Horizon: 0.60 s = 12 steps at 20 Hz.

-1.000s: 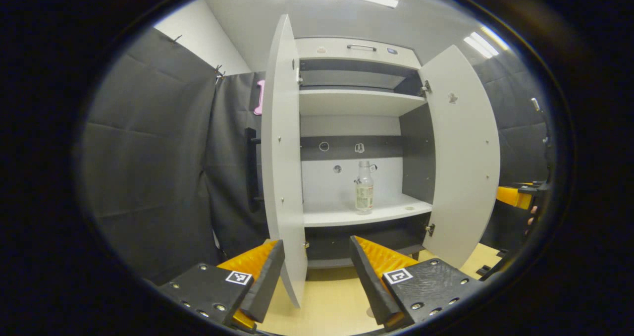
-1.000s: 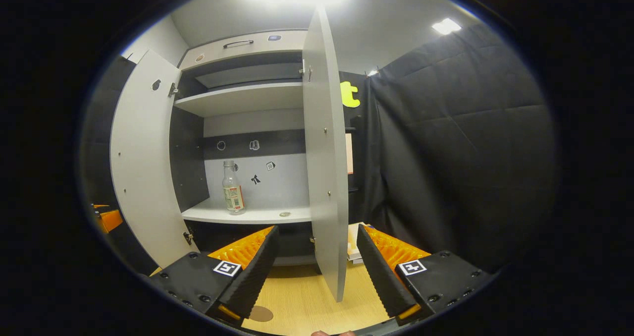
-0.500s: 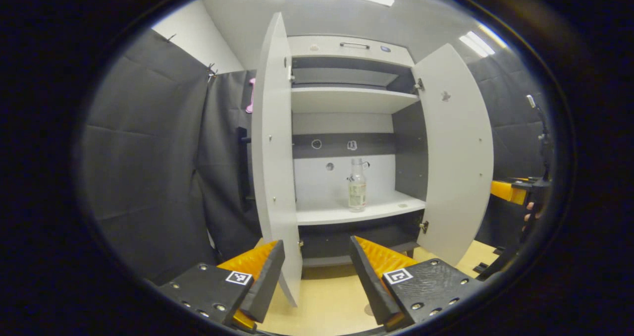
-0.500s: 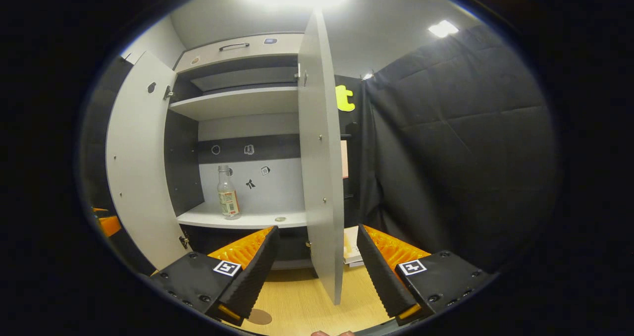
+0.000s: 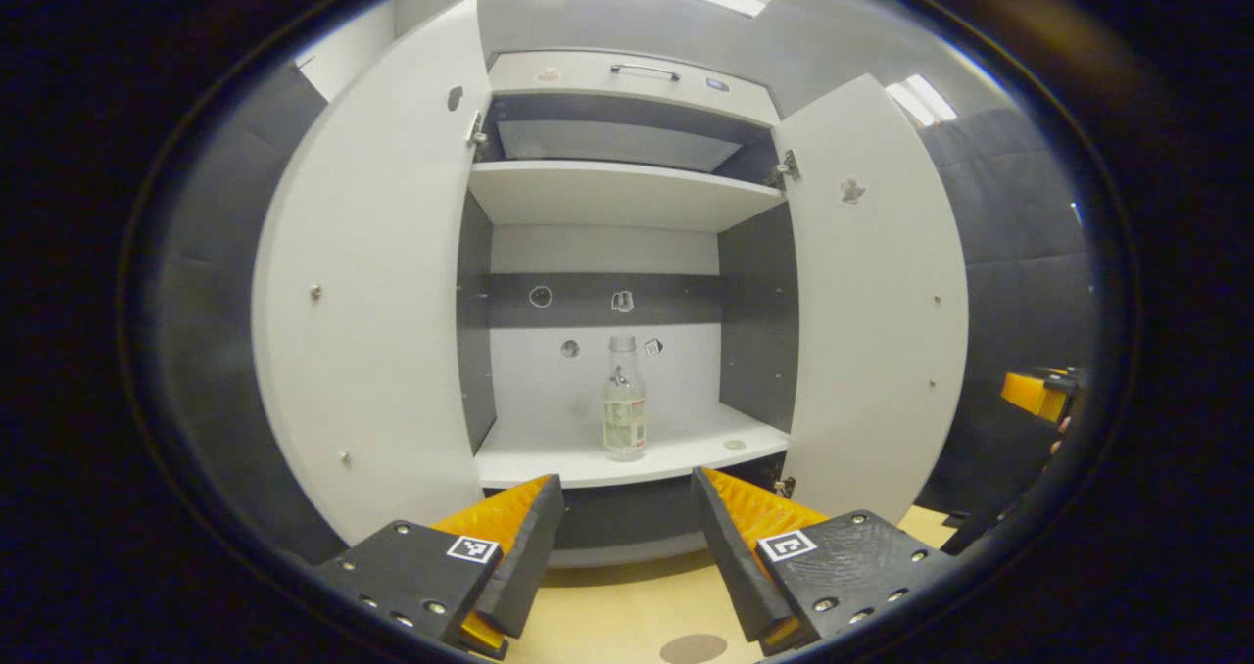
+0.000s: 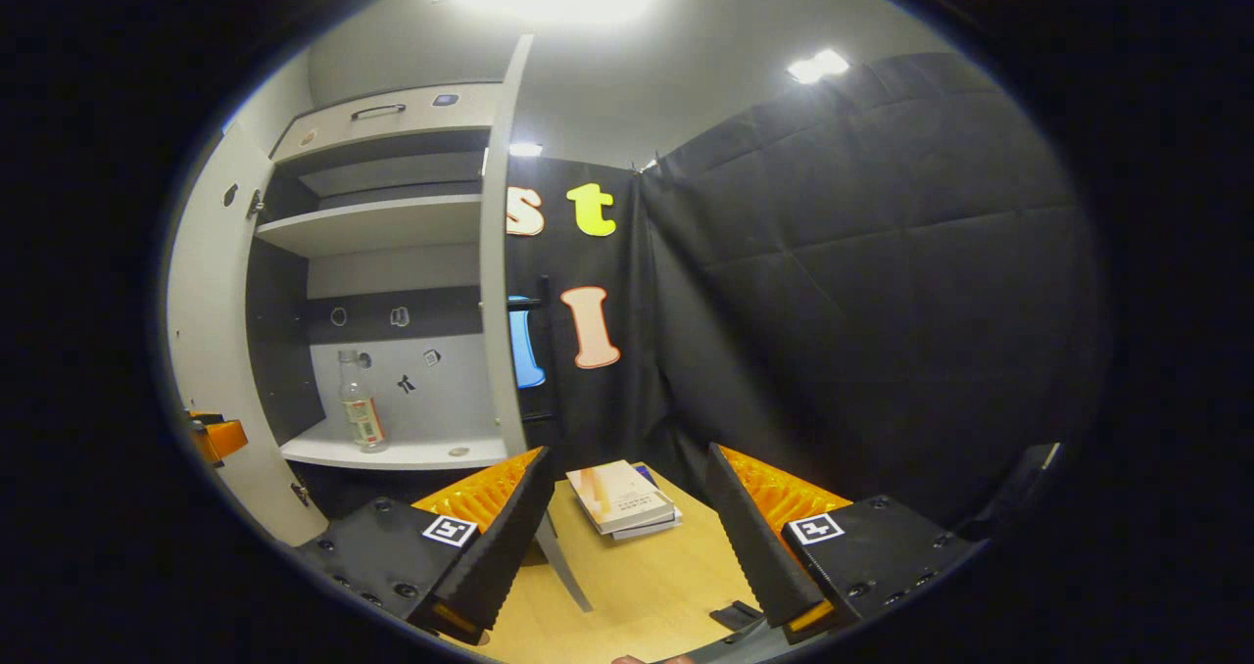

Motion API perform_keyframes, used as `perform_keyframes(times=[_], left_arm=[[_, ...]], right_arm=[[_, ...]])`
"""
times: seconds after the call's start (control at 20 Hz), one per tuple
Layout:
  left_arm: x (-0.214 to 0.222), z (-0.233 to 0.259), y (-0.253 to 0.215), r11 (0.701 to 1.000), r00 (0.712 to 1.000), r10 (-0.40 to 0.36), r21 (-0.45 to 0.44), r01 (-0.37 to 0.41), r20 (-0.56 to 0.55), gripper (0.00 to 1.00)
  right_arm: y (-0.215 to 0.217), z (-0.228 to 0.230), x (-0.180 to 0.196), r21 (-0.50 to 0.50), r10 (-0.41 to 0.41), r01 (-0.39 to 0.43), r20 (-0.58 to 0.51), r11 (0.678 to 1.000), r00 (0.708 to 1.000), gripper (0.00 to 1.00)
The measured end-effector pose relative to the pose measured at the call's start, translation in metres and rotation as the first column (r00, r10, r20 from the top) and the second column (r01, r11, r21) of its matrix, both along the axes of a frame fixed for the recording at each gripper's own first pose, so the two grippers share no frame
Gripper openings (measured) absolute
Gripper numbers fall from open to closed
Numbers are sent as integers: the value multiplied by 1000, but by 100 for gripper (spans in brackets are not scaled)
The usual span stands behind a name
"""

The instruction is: Grasp the bottle in the cabinet with the left hand and place it on the coaster, then close the right door with the right hand and the left door with the left hand.

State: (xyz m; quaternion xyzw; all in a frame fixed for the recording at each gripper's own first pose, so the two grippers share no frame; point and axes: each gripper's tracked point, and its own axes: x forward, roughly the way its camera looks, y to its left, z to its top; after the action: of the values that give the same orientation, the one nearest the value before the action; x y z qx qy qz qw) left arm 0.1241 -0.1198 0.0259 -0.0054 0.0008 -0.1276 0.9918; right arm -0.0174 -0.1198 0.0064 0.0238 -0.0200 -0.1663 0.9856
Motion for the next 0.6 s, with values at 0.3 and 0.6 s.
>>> perform_keyframes(times=[0.3, 0.6], left_arm=[[102, 19, -25, 1000, 1000, 18, 7, -18, 3, 82], [189, 36, -47, 998, 998, 47, 36, -48, 41, 81]], right_arm=[[-58, -7, 28, 29, -79, 80, -11, 996, 997, 99], [-105, -12, 58, 35, -129, 130, -15, 991, 991, 99]])
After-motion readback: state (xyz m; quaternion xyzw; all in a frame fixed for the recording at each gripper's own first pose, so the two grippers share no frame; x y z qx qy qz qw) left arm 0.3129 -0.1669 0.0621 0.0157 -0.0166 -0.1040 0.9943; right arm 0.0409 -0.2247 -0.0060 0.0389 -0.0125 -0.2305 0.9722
